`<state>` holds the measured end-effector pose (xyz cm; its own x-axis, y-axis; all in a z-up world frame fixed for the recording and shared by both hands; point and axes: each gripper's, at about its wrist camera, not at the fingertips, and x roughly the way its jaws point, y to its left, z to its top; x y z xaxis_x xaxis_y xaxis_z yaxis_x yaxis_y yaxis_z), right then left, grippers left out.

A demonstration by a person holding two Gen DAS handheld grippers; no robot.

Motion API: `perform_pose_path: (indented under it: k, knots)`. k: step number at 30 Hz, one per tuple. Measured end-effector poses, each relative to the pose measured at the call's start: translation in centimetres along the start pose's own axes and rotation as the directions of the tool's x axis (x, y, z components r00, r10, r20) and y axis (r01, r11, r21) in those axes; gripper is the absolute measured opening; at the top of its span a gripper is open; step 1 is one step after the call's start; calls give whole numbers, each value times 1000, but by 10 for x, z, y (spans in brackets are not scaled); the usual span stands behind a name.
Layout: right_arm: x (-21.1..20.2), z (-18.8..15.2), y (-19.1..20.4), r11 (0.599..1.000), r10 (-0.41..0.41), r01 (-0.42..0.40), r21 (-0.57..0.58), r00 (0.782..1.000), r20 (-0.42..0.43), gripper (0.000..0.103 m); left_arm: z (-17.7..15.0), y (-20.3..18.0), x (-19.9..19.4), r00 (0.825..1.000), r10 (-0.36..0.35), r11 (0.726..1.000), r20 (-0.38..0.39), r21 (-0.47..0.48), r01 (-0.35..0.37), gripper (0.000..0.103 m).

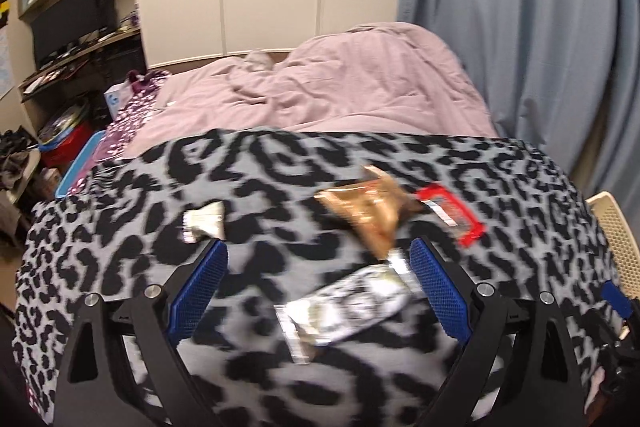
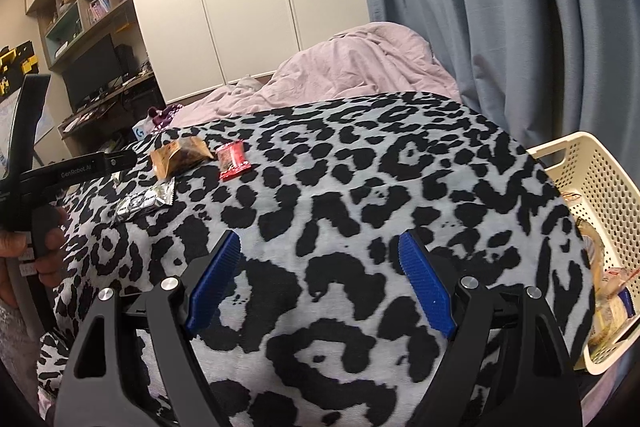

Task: Organize snacks
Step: 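Move both tools back over the remaining snacks on the blanket, then grasp the white candy with pink ends with the left tool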

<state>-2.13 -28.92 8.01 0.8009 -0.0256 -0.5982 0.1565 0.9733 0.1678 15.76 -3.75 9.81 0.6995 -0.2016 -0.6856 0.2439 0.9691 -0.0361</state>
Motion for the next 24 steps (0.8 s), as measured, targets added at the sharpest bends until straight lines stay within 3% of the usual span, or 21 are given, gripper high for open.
perform_pose_path:
  k: [7, 20, 24]
  knots:
    - [8, 0, 5, 1000, 7, -7, -10, 1000, -14, 83, -6, 35, 12, 997, 65, 998, -37, -19, -65, 88]
    - [19, 0, 6, 1000, 8, -9, -15, 999, -32, 83, 0, 72, 51, 990, 25, 992, -138, -120, -42, 61]
    - [22, 0, 6, 1000, 10, -11, -16, 999, -34, 83, 3, 74, 56, 989, 19, 991, -145, -132, -39, 60]
